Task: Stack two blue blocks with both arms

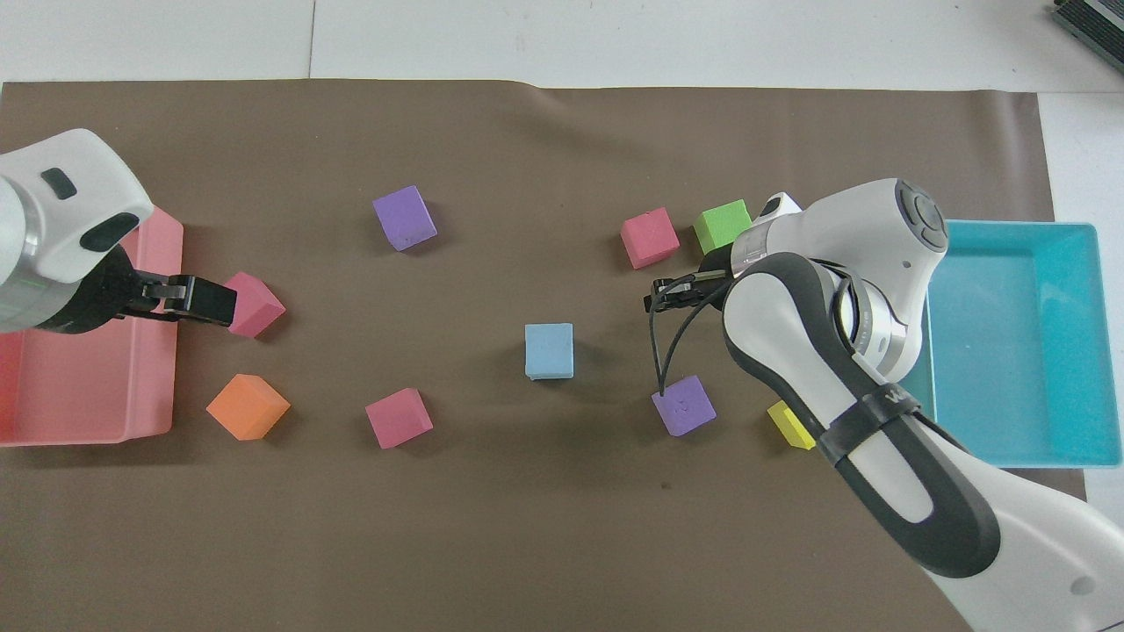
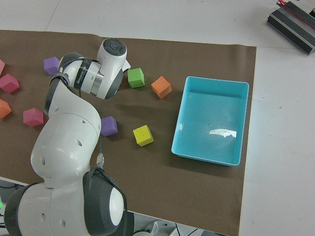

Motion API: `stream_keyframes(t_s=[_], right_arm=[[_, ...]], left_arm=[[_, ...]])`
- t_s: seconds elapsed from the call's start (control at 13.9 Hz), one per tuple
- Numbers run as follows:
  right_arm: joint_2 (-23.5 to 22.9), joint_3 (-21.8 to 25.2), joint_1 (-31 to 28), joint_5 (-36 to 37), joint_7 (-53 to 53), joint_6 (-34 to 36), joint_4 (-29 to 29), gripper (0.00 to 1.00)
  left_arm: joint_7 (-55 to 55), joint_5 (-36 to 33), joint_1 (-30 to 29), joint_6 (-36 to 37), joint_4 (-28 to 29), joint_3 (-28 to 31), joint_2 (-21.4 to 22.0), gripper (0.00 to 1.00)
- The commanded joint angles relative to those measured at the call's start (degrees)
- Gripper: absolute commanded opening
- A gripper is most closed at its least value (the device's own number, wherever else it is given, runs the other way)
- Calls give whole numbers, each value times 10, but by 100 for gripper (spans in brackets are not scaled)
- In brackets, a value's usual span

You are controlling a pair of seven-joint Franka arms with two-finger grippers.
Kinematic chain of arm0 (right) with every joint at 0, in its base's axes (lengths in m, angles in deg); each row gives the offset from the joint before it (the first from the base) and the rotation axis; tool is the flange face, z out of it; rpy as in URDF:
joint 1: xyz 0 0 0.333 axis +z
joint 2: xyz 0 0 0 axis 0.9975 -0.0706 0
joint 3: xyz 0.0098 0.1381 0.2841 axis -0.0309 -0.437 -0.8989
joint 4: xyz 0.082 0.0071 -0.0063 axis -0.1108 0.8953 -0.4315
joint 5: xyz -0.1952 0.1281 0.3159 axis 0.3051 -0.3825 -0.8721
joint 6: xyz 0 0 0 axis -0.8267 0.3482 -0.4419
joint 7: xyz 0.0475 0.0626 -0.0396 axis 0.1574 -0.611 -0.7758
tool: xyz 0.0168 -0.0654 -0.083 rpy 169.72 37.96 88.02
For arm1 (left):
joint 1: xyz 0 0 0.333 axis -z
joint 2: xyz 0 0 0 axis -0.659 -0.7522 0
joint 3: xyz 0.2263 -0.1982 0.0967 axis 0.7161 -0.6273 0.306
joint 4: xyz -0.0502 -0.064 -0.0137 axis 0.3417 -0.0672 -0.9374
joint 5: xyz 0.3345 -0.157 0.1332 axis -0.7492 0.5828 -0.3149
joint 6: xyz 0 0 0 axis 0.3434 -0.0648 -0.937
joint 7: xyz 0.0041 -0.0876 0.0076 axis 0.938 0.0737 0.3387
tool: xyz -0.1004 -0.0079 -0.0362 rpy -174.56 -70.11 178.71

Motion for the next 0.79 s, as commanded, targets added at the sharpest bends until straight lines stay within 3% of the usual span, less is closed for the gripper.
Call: stream_keyframes(t_s=[0.0,0.29,0.72], right_arm=[[30,-3,-12,84,40,20,0,100],[56,-3,-45,220,85,109,-46,100],[111,-3,-87,309,135,181,-76,100]], left_arm=[[-13,7,-17,-3,-25,4,2,100],[-11,35,-30,10,-54,3,-17,100],[-12,30,-28,10,-52,0,-11,100]])
